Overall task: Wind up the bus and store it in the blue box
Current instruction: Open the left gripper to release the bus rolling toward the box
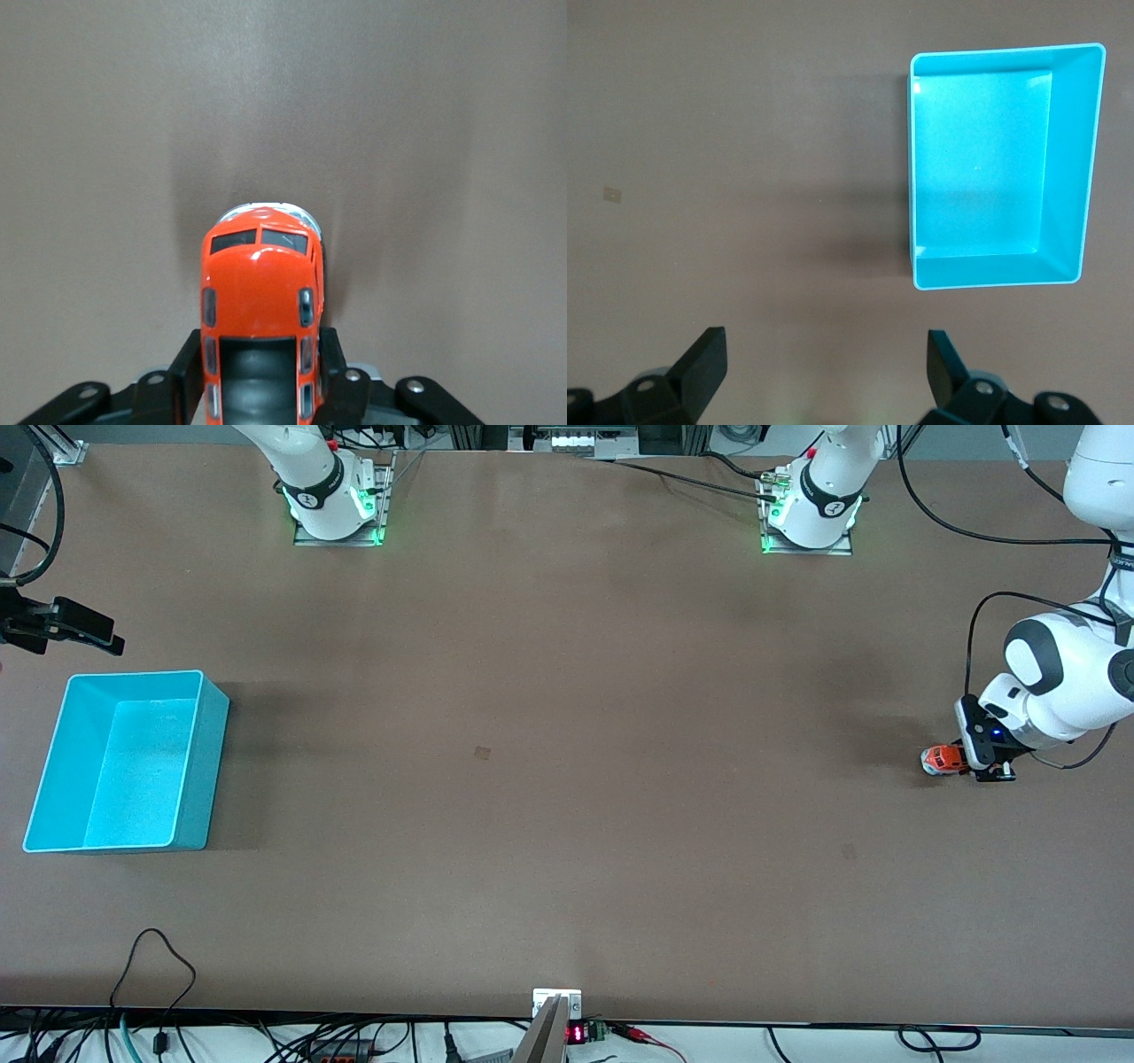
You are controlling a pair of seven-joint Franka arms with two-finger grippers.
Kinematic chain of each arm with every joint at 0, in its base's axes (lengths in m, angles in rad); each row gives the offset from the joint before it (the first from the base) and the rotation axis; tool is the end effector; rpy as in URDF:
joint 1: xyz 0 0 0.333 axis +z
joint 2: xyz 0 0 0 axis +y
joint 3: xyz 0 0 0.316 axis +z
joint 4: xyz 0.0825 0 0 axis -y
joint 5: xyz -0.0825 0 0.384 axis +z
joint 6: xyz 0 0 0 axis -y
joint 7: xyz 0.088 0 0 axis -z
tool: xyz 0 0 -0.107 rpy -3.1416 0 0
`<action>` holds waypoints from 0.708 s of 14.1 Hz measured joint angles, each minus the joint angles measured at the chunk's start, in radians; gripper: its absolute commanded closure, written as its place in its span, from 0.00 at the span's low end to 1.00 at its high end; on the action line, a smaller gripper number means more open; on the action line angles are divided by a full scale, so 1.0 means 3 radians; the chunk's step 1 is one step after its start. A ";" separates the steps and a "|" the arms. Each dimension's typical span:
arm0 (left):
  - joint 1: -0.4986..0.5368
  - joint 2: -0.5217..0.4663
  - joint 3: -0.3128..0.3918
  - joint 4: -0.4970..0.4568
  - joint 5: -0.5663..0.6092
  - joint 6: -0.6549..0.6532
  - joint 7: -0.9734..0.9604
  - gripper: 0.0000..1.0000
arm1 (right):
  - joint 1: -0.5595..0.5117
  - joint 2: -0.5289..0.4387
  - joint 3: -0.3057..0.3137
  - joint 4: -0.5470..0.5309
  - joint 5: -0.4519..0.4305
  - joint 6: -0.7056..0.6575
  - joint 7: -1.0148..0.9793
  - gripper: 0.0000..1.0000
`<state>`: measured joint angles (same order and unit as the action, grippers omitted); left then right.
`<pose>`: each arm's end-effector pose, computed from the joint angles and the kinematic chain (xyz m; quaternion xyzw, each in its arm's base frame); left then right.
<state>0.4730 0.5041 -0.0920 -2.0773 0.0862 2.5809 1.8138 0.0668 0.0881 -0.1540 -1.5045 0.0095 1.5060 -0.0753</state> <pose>0.5455 0.2169 0.1826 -0.7336 0.6796 0.0000 0.0016 0.5721 -0.0450 0.6010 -0.9991 0.0058 0.0428 0.0015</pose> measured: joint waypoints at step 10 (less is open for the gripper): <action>-0.0080 -0.0153 -0.0154 0.0493 0.0000 -0.1152 -0.0181 0.00 | 0.0000 0.0000 -0.0001 0.0000 0.0000 0.0000 0.0000 0.00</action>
<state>0.4489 0.4582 -0.1383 -1.9293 0.0862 2.2354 1.7596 0.0668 0.0882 -0.1542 -1.5045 0.0095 1.5060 -0.0753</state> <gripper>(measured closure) 0.000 0.000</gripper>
